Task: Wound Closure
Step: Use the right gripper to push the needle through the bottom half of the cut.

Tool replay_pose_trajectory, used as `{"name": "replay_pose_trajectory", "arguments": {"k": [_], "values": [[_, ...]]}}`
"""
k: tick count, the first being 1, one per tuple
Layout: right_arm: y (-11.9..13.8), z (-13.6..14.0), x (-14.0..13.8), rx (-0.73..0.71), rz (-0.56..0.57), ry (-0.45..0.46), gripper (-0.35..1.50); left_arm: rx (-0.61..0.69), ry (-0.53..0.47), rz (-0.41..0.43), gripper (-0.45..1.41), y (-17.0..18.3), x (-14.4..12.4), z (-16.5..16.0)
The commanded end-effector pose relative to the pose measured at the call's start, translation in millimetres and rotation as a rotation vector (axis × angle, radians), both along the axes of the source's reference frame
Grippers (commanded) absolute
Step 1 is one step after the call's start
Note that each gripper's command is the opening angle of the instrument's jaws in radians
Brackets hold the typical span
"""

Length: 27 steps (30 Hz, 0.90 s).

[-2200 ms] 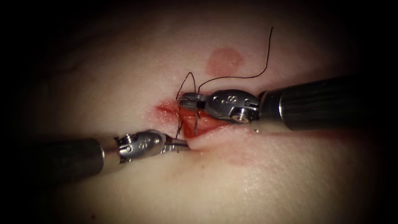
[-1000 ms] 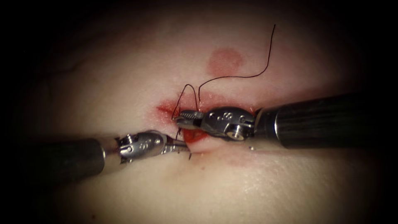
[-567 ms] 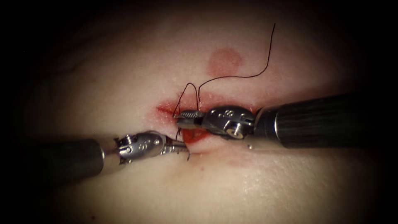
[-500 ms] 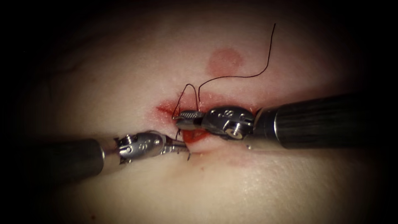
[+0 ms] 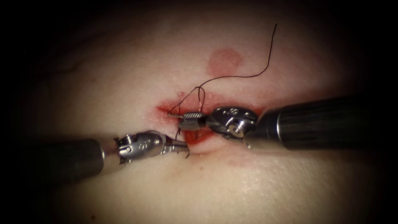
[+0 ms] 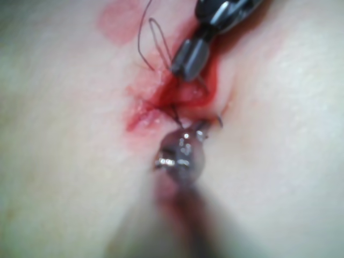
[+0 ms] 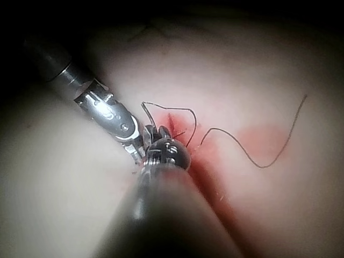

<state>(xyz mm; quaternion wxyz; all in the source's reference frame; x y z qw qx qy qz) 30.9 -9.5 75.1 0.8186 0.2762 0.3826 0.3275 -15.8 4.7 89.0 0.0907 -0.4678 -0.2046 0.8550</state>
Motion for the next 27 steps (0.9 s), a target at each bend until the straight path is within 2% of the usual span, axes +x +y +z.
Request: {"name": "replay_pose_trajectory", "arguments": {"k": [1,10,11,12,13,15,20,27], "values": [[-0.2,0.9,0.4,-0.002,0.002,0.001,-0.35,0.002,-0.002,0.001,-0.35,-0.4,-0.6,0.6],[0.9,1.2,0.4,-0.034,0.04,0.035,-0.32,0.002,-0.002,0.001,-0.35,-0.4,-0.6,0.7],[1.4,1.2,0.4,-0.075,0.038,0.022,0.36,0.002,-0.002,0.001,-0.35,-0.4,-0.6,0.7],[1.7,1.1,0.4,-0.113,0.041,0.004,0.86,0.002,-0.002,0.001,-0.35,-0.4,-0.6,0.7],[2.0,1.0,0.3,-0.134,0.051,-0.009,1.06,0.002,-0.002,0.001,-0.35,-0.4,-0.6,0.7],[2.6,0.8,0.3,-0.182,0.056,-0.039,1.24,0.002,-0.002,0.001,-0.35,-0.4,-0.6,0.7],[3.3,0.3,0.4,-0.258,0.04,-0.08,1.35,0.002,-0.001,0.0,-0.35,-0.3,-0.8,0.7],[3.4,0.5,0.6,-0.337,0.022,-0.122,1.33,0.002,0.0,-0.001,-0.35,-0.3,-0.9,0.7]]}}
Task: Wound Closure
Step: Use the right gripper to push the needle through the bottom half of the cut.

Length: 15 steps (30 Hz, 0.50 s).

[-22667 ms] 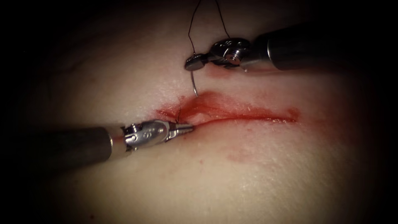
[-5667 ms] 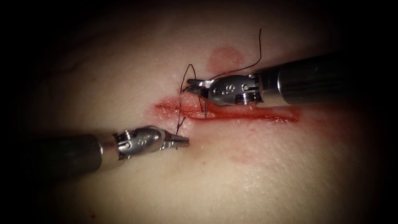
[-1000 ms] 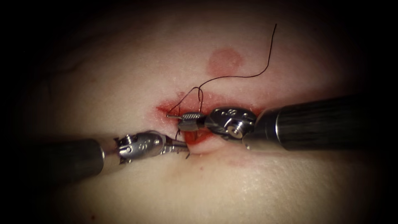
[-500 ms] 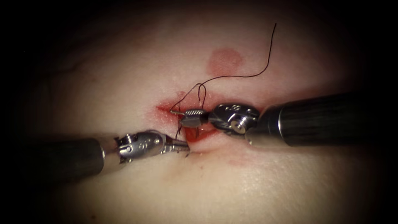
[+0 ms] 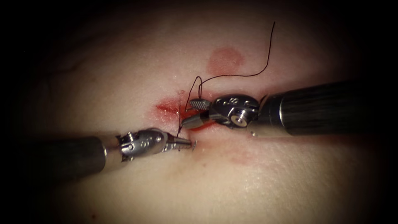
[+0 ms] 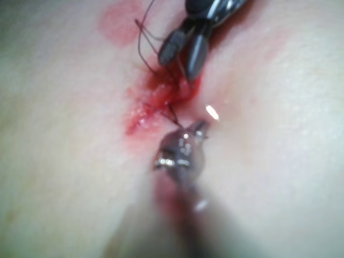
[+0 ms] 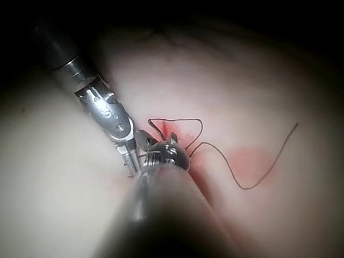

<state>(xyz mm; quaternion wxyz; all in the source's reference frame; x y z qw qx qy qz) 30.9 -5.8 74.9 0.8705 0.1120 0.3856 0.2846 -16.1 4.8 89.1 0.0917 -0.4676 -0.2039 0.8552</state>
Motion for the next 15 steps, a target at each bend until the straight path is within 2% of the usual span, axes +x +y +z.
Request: {"name": "replay_pose_trajectory", "arguments": {"k": [1,7,11,12,14,15], "values": [[-0.3,0.8,0.6,-0.017,0.0,-0.014,1.31,0.002,-0.002,0.001,-0.35,-0.4,-0.6,0.7],[0.4,0.5,0.6,-0.15,0.002,-0.09,1.28,0.001,-0.001,0.001,-0.35,-0.5,-0.6,0.7],[0.9,0.2,0.6,-0.227,-0.025,-0.139,1.16,0.0,-0.002,0.002,-0.35,-0.7,-0.5,0.7],[1.0,0.1,0.6,-0.243,-0.034,-0.155,1.01,0.0,-0.002,0.003,-0.35,-0.7,-0.4,0.7],[1.1,0.1,0.4,-0.263,-0.058,-0.157,0.54,0.0,-0.002,0.003,-0.35,-0.7,-0.3,0.7],[1.1,0.1,0.3,-0.259,-0.065,-0.151,0.13,0.0,-0.002,0.004,-0.35,-0.7,-0.3,0.7]]}}
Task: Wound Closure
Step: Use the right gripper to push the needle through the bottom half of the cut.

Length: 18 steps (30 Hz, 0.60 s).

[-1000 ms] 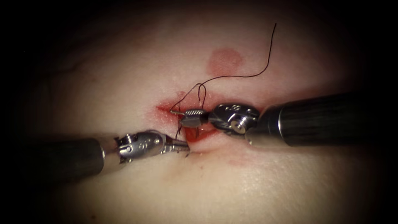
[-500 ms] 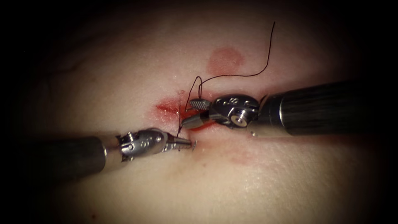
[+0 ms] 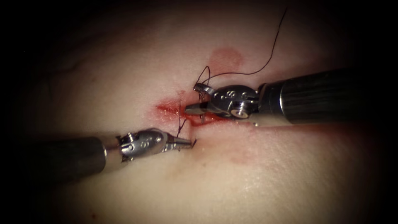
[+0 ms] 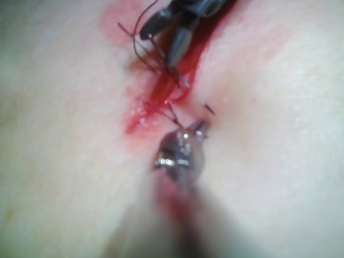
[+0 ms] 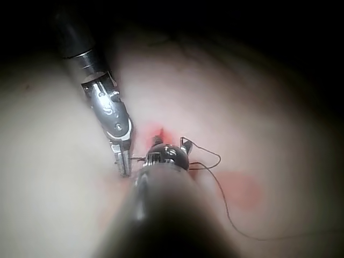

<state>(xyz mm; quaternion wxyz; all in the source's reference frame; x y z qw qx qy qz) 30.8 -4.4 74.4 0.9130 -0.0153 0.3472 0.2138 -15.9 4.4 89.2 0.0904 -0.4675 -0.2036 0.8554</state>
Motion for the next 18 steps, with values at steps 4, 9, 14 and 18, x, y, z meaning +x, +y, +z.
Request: {"name": "replay_pose_trajectory", "arguments": {"k": [4,9,14,18], "values": [[-0.4,0.5,0.2,0.032,-0.038,0.012,-0.35,0.001,-0.003,0.002,-0.35,-0.4,-0.4,0.6],[-0.9,-0.1,0.1,0.061,-0.06,0.002,-0.35,0.001,-0.003,0.003,-0.35,-0.4,-0.4,0.6],[-1.5,-0.5,0.0,0.125,-0.027,0.01,-0.35,0.001,-0.003,0.003,-0.35,-0.4,-0.4,0.5],[-2.3,-0.2,-0.1,0.263,0.002,0.059,-0.35,0.001,-0.003,0.003,-0.35,-0.5,-0.4,0.5]]}}
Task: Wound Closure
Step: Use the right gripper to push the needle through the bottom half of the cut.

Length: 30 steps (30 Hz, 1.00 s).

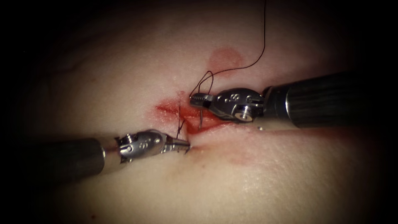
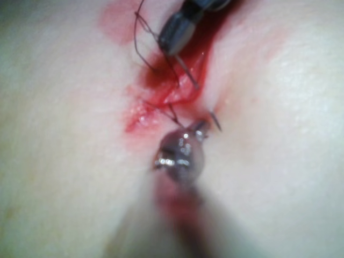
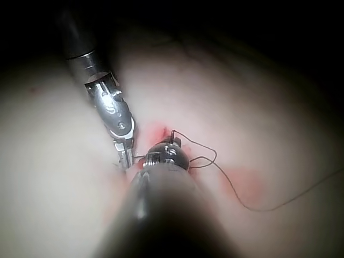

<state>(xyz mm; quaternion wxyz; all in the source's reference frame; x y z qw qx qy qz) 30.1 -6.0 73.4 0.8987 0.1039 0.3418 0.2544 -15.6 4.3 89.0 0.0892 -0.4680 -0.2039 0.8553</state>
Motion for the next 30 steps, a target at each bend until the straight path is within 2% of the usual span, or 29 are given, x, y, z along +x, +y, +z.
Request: {"name": "replay_pose_trajectory", "arguments": {"k": [1,11,14,16,19,20,21,23,25,26,30], "values": [[-1.1,1.0,0.7,0.077,0.014,0.036,-0.35,0.002,-0.002,0.001,-0.35,-0.4,-0.7,0.7],[-2.9,1.5,1.1,0.252,-0.001,0.137,-0.35,0.002,-0.001,0.0,-0.35,-0.4,-0.7,0.7],[-3.5,1.7,1.3,0.277,-0.017,0.14,-0.35,0.002,-0.001,0.0,-0.35,-0.4,-0.7,0.7],[-4.8,1.8,1.8,0.343,-0.033,0.143,-0.35,0.002,-0.001,0.0,-0.35,-0.4,-0.8,0.7],[-4.9,1.7,2.0,0.376,-0.025,0.15,-0.35,0.002,-0.001,0.0,-0.35,-0.4,-0.8,0.7],[-4.5,1.7,2.0,0.37,-0.031,0.174,-0.27,0.002,-0.001,0.0,-0.35,-0.4,-0.8,0.6],[-2.9,1.6,1.5,0.286,0.069,0.187,1.04,0.002,-0.001,0.0,-0.35,-0.4,-0.8,0.6],[-0.8,1.3,0.1,0.217,0.119,0.179,1.29,0.002,-0.002,0.001,-0.35,-0.5,-0.7,0.5],[1.2,0.6,-2.0,0.188,0.132,0.147,1.33,0.007,-0.001,-0.001,-0.35,-0.7,-0.5,0.4],[1.2,0.6,-2.0,0.188,0.132,0.147,1.33,0.007,-0.001,-0.001,-0.35,-0.7,-0.5,0.4],[3.1,-0.6,-5.3,0.174,0.16,0.143,1.36,-0.008,-0.008,0.012,-0.35,-1.0,0.0,0.1]]}}
